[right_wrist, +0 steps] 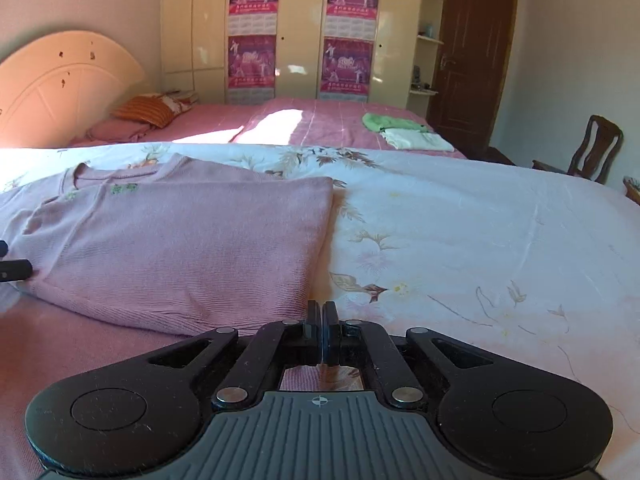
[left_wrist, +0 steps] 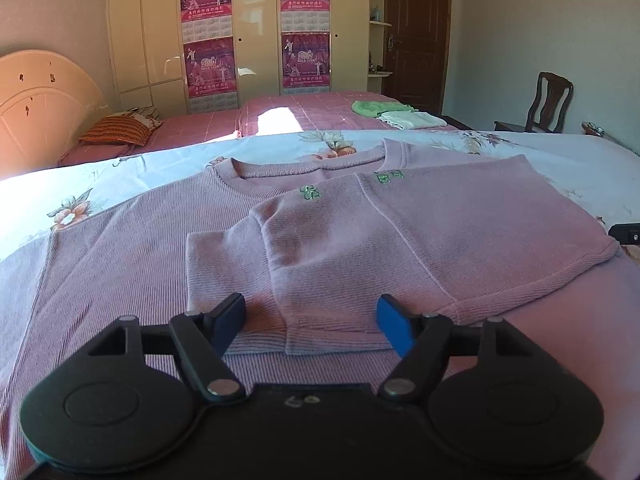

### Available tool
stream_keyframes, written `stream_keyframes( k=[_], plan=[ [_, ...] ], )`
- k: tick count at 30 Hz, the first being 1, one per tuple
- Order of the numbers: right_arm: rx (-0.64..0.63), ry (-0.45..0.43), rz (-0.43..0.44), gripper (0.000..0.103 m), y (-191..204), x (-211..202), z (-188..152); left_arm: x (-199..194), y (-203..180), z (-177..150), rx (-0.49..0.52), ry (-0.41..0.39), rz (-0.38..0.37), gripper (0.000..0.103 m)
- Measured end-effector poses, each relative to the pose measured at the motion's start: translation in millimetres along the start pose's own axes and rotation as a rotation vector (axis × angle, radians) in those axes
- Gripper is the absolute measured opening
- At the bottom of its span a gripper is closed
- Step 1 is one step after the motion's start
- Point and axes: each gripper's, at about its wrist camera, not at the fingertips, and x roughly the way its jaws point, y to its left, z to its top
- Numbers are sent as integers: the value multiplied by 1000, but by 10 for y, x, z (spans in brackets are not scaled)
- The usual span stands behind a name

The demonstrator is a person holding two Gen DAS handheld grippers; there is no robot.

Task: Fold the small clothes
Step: 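Fold the side panel inward over the sleeve and open the right gripper, then grasp the other sleeve cuff with the left gripper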

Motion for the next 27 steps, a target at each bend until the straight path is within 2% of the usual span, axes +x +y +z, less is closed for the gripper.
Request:
stream_keyframes(
  k=[3,6,7,8,9,12,15,16,18,19,21,22,23,27],
  plan=[
    [13,-17,-30,0,34,16,-4,4,10,2,-3,2,0,73],
    [37,-107,-12,0,78,-119,59,9,10,1,-3,1,-2,73],
    [39,-107,0,0,98,-113,75,9,14,-7,-5,-3,-4,73],
    [50,-56,7,0,112,-25,80,8,22,-13,-9,-6,-7,73],
    [58,48,2,0,109,143,57,3,30,-16,-15,-7,-9,74],
    [40,62,-26,0,162,128,41,-75,26,-45,-17,-2,-5,74],
    [77,64,-20,0,172,-60,59,-205,42,-138,8,30,1,82],
    [89,54,-17,0,169,-139,40,-273,87,-182,-5,44,10,85],
    [111,27,-16,1,164,-327,-35,-521,301,-310,-71,11,20,85],
    [127,22,-10,4,153,-414,-75,-679,471,-398,-118,-6,36,85],
    [166,10,-3,37,137,-586,-154,-935,826,-577,-210,-24,86,84],
    [182,-5,-11,68,163,-662,-191,-1078,1072,-692,-271,-17,123,81],
    [189,-17,-11,72,174,-728,-216,-1207,1327,-806,-336,-13,162,77],
    [210,-2,18,72,329,-796,-189,-1667,2317,-1175,-584,-27,303,71]
  ],
)
